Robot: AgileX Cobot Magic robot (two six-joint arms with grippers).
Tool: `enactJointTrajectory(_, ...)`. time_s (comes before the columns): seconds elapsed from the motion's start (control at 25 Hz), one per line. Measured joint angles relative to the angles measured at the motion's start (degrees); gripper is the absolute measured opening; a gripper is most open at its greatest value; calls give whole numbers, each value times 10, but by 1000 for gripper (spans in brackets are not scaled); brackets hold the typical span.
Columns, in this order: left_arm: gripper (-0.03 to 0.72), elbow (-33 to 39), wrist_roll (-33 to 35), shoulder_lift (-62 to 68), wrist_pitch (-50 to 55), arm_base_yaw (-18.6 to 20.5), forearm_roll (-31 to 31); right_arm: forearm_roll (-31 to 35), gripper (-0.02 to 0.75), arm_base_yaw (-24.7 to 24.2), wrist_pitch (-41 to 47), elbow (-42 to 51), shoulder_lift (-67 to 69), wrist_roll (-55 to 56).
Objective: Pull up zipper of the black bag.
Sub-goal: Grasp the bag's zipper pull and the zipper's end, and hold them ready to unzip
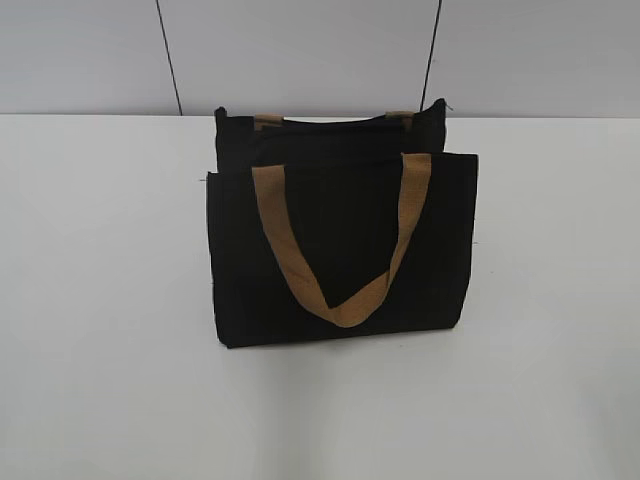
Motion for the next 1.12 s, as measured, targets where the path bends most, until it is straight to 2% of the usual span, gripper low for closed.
enactJointTrajectory(1.0,241,0,0,0,0,0,-4,0,589,0,0,0,0,0)
enactJointTrajectory(1.12,279,-6,0,0,-20,0,-14,0,589,0,0,0,0,0)
